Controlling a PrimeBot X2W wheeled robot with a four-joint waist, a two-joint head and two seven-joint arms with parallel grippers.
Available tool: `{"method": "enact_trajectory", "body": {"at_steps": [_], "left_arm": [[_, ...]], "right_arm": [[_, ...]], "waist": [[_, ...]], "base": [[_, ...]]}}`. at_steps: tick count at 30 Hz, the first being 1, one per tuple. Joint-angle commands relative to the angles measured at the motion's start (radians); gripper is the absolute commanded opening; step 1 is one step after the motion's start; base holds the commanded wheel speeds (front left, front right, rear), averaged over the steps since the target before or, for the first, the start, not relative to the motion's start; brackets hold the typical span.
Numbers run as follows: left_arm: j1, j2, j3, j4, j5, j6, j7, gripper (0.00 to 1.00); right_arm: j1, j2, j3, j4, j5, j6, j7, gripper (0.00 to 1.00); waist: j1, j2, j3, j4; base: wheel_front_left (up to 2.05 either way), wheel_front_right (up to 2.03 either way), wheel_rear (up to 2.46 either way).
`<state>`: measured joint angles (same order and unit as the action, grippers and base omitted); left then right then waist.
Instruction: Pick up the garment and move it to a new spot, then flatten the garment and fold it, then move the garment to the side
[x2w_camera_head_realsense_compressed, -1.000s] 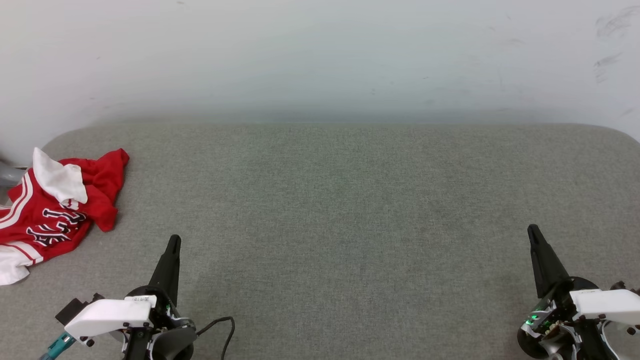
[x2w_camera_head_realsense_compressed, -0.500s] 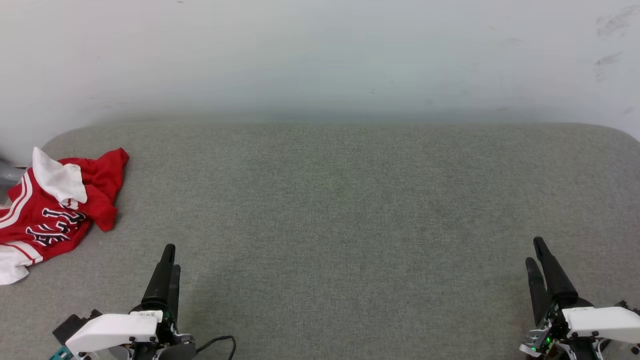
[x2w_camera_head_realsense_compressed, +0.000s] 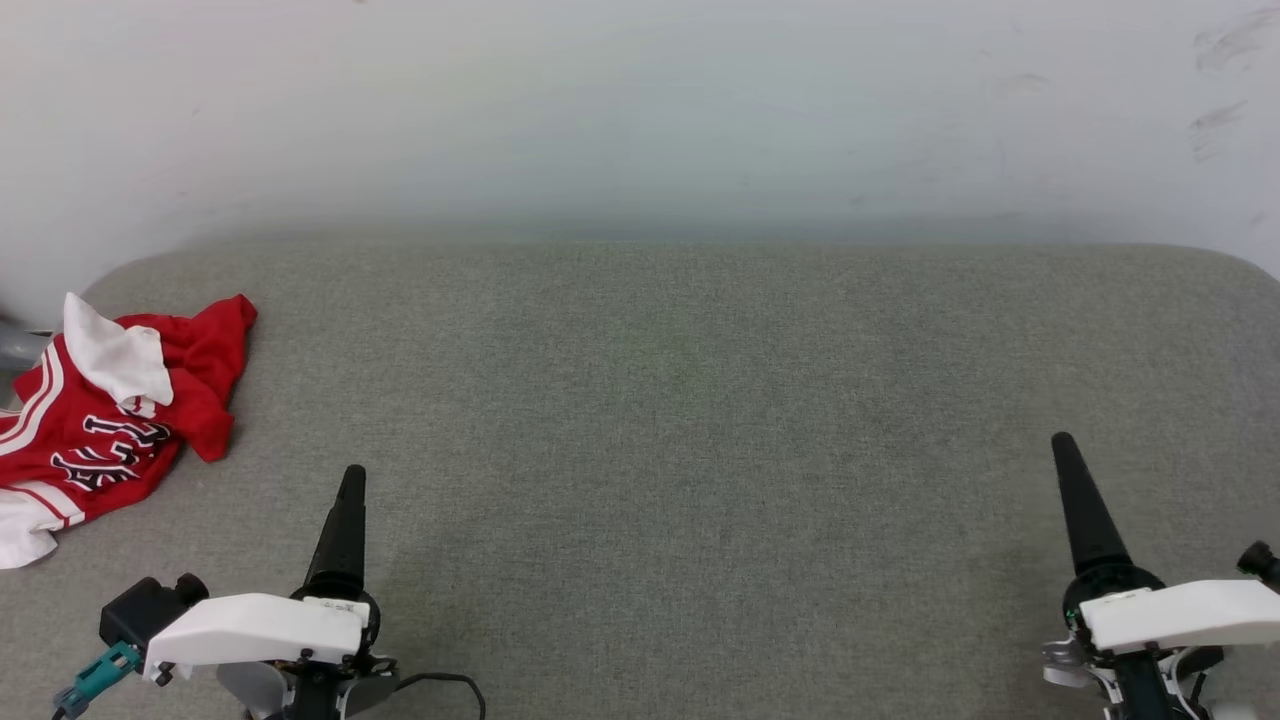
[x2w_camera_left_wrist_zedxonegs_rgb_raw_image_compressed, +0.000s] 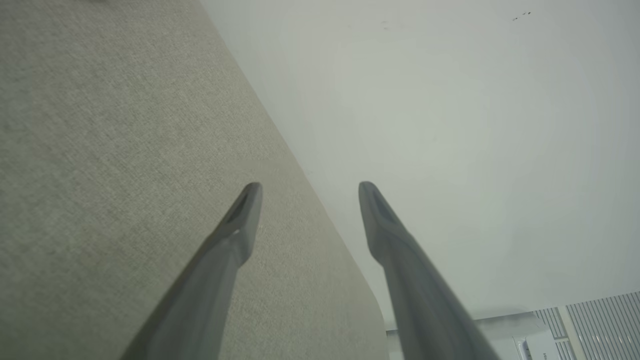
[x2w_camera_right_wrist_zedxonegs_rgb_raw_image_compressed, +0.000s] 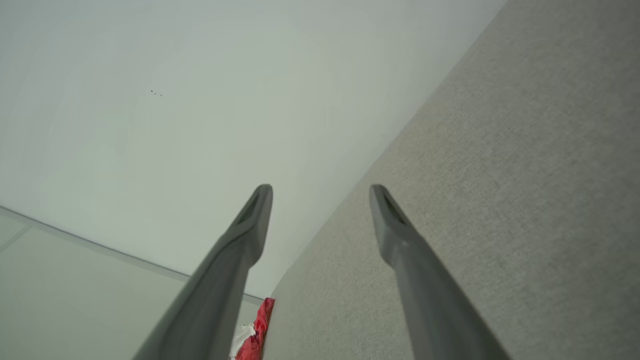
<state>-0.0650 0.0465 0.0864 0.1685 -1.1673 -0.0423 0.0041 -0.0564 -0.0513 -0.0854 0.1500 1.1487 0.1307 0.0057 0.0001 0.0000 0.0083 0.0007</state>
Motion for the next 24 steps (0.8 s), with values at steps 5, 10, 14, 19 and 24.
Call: {"method": "enact_trajectory", "body": {"at_steps": [5, 10, 14, 19, 24], "left_arm": [[-0.004, 0.005, -0.021, -0.029, 0.138, 0.032, -0.026, 1.0], [0.0, 0.015, -0.044, -0.028, 0.222, 0.05, -0.045, 1.0], [0.004, 0.029, -0.071, -0.04, 0.316, 0.075, -0.066, 1.0], [0.006, 0.04, -0.096, -0.05, 0.389, 0.099, -0.083, 1.0], [0.01, 0.052, -0.12, -0.059, 0.455, 0.121, -0.1, 1.0]], "right_arm": [[0.005, 0.0, 0.023, -0.036, -0.158, 0.0, -0.026, 1.0], [0.013, 0.0, 0.026, -0.011, -0.255, 0.0, -0.045, 1.0], [0.016, 0.0, 0.031, -0.01, -0.354, 0.0, -0.066, 1.0], [0.022, 0.0, 0.034, -0.013, -0.43, 0.0, -0.083, 1.0], [0.025, 0.0, 0.034, -0.013, -0.5, 0.0, -0.099, 1.0]], "waist": [[-0.0001, 0.0, -0.001, 0.0], [-0.0001, 0.0, -0.001, 0.001], [-0.0001, 0.0, -0.001, 0.003], [-0.0001, 0.0, -0.001, 0.005], [-0.0001, 0.0, -0.001, 0.007]], "base": [[0.0, 0.0, 0.0], [0.0, 0.0, 0.0], [0.0, 0.0, 0.0], [0.0, 0.0, 0.0], [0.0, 0.0, 0.0]]}}
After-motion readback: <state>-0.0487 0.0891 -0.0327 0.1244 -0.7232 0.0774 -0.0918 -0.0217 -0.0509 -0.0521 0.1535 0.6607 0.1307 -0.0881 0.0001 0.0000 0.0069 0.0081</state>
